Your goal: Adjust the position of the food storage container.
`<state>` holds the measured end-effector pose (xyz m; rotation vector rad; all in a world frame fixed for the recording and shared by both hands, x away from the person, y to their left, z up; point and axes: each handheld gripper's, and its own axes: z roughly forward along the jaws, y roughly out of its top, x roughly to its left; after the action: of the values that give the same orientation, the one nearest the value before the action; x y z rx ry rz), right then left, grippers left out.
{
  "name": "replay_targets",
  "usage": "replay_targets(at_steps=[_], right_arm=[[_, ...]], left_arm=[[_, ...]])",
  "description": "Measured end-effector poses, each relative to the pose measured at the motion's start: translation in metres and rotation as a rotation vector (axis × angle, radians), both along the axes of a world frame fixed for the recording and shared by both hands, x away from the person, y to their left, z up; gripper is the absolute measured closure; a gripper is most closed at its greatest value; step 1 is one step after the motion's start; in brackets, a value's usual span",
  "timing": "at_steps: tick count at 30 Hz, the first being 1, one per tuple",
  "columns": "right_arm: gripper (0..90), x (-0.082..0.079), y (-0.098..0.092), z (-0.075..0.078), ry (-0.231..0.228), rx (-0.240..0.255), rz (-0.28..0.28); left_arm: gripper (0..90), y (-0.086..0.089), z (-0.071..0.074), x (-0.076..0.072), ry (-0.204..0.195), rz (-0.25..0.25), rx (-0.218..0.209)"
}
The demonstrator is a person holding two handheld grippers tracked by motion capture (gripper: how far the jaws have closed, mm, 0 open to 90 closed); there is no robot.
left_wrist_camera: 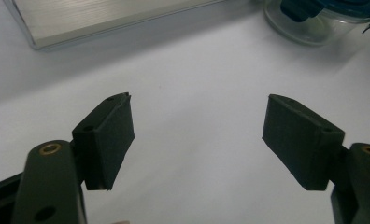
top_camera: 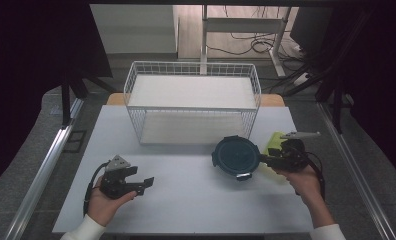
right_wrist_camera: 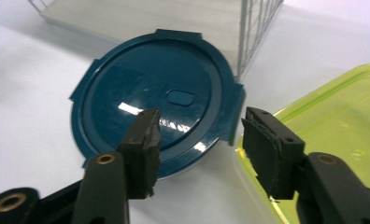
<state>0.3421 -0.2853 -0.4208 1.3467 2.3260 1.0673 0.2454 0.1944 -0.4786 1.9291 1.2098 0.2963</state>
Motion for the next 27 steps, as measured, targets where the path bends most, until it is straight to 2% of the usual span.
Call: replay_targets(at_steps=[3,11,16,17,18,19,20,22,27], right_arm=[[49.1,0.007,-0.001,0.001,0.003,-0.025,-0.004],[54.2,0.031,0.005,-0.004,0.056,-0.05,-0.026],[68.1,0.048,0.01,-0.007,0.066,-0.094,-0.048],[68.1,0.048,0.01,-0.007,0.066,-0.094,-0.048],[74.1,0.053,0.011,-0.008,0.067,-0.117,-0.046],[74.1,0.053,0.011,-0.008,0.067,-0.117,-0.046],[79.7,0.057,0.013,-0.008,0.064,-0.139,-0.048],[84.8,0.06,0.014,-0.008,0.058,-0.163,-0.053],[88.3,0.067,0.016,-0.01,0.044,-0.193,-0.048]], left_arm=[[24.9,-0.003,0.0,0.0,0.0,-0.007,0.009],[24.6,-0.003,-0.004,0.002,0.008,-0.004,0.026],[24.6,-0.003,-0.006,0.003,0.014,-0.006,0.031],[24.6,-0.003,-0.006,0.003,0.014,-0.006,0.031],[24.6,-0.003,-0.006,0.003,0.015,-0.006,0.032],[24.6,-0.003,-0.006,0.003,0.015,-0.006,0.033],[24.6,-0.004,-0.006,0.002,0.016,-0.005,0.033],[24.6,-0.004,-0.006,0.002,0.016,-0.006,0.034],[24.6,-0.006,-0.006,0.002,0.017,-0.009,0.04]])
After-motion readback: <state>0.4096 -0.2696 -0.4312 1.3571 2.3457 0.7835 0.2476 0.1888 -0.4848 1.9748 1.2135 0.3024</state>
